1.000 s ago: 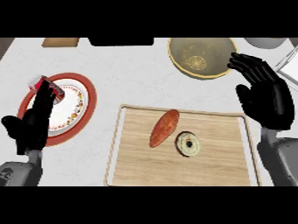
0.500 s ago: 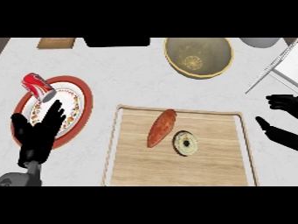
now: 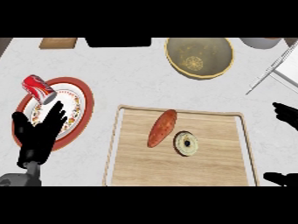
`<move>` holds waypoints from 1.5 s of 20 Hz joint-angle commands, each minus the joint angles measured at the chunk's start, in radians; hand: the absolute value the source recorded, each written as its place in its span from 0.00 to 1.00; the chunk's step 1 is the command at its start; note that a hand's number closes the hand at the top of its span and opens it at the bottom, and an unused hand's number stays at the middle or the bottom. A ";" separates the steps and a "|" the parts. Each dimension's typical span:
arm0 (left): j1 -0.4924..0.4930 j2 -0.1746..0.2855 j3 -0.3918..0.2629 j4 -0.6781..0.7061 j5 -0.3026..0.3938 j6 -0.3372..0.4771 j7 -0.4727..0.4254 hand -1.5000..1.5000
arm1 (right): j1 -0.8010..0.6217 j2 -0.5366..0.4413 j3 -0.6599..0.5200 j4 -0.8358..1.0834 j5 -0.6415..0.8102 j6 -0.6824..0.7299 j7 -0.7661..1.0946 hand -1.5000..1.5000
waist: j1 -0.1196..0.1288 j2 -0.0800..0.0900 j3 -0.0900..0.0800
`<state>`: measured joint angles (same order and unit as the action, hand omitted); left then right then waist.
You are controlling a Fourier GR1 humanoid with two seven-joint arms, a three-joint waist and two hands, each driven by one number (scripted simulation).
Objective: Pick the cupcake from the tray and place it in the tiered shelf
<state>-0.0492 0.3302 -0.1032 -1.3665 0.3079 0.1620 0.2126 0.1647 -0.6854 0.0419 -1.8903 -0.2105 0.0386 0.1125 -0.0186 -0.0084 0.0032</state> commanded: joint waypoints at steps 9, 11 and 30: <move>-0.027 -0.025 -0.011 0.017 -0.014 -0.006 0.069 0.50 | -0.245 -0.092 0.158 -0.324 0.097 -0.060 0.721 0.00 | 0.035 0.010 -0.006; 0.020 -0.045 -0.019 0.048 -0.028 -0.027 -0.009 0.50 | -0.307 -0.055 0.231 -0.362 0.166 -0.102 0.839 0.00 | 0.037 0.010 -0.006; 0.038 -0.036 0.026 0.000 -0.036 -0.049 0.042 0.50 | -0.578 0.227 0.558 -0.059 0.467 -0.008 1.186 0.00 | 0.026 0.006 -0.004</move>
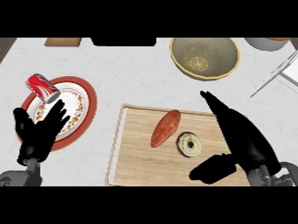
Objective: Pick the cupcake from the tray and place it in the tiered shelf
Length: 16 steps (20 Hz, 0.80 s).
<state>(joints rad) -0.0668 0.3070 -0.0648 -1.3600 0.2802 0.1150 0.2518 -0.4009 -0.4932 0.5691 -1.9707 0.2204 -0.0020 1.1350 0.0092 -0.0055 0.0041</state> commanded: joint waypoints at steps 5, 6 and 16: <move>0.038 -0.040 -0.024 -0.019 -0.023 0.018 0.030 0.50 | 0.021 0.063 0.045 0.070 0.139 0.027 0.140 0.00 | -0.008 0.004 -0.005; 0.045 -0.027 -0.003 0.026 -0.019 -0.002 -0.005 0.50 | 0.008 0.090 0.062 0.047 0.166 0.025 0.197 0.00 | -0.010 0.003 -0.005; -0.005 -0.031 0.033 0.051 -0.024 -0.017 0.014 0.50 | 0.074 0.200 0.076 0.161 0.292 0.032 0.110 0.00 | -0.012 0.006 -0.005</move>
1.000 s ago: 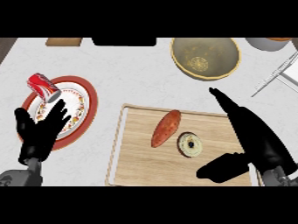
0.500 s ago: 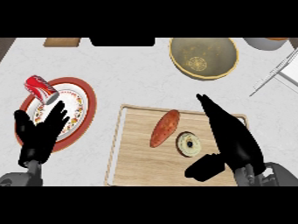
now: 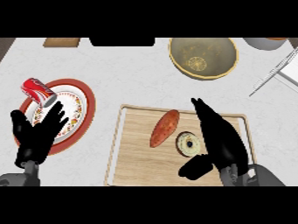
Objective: Pick the cupcake from the tray and place it in the tiered shelf
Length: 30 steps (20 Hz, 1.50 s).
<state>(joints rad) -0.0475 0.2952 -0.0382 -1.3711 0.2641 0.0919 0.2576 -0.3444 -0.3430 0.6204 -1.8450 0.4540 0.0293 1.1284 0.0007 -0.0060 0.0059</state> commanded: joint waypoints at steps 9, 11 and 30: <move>-0.030 -0.037 0.015 0.108 -0.028 -0.022 -0.016 0.50 | 0.019 0.103 -0.027 0.134 0.167 0.054 0.069 0.00 | -0.003 0.007 -0.007; -0.026 -0.006 0.042 0.051 -0.018 -0.036 0.022 0.50 | 0.070 0.130 -0.018 0.146 0.223 0.020 0.032 0.00 | -0.001 0.006 -0.006; 0.020 -0.048 0.043 -0.004 -0.066 -0.069 0.026 0.50 | 0.078 0.280 -0.012 0.411 0.271 0.088 -0.295 1.00 | 0.004 0.007 -0.006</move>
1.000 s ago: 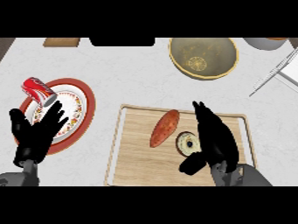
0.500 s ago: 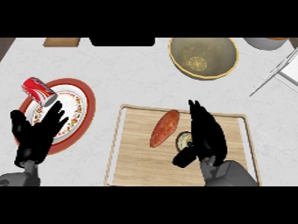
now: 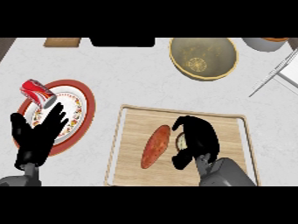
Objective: Pick the cupcake from the tray and place it in the tiered shelf
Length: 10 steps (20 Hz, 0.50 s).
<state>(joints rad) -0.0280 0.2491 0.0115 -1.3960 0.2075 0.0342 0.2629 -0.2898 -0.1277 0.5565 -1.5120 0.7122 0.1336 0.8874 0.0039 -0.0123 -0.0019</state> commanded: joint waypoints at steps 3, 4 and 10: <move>-0.064 -0.069 -0.018 0.136 -0.056 0.043 -0.038 0.50 | 0.014 0.092 0.034 0.023 0.021 -0.023 -0.051 1.00 | -0.008 0.014 0.002; 0.009 -0.008 0.030 0.090 -0.001 -0.024 -0.017 0.50 | 0.031 0.060 0.010 0.070 0.029 -0.071 -0.137 1.00 | -0.001 0.013 0.002; -0.046 -0.021 0.023 0.084 -0.025 -0.005 0.013 0.50 | 0.066 0.085 0.095 -0.195 0.125 -0.063 -0.067 1.00 | -0.012 0.010 0.002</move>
<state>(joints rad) -0.0525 0.2313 0.0332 -1.3603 0.1821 0.0366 0.2485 -0.2499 -0.0680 0.6005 -1.5890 0.7843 0.0980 0.7982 -0.0018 -0.0105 0.0051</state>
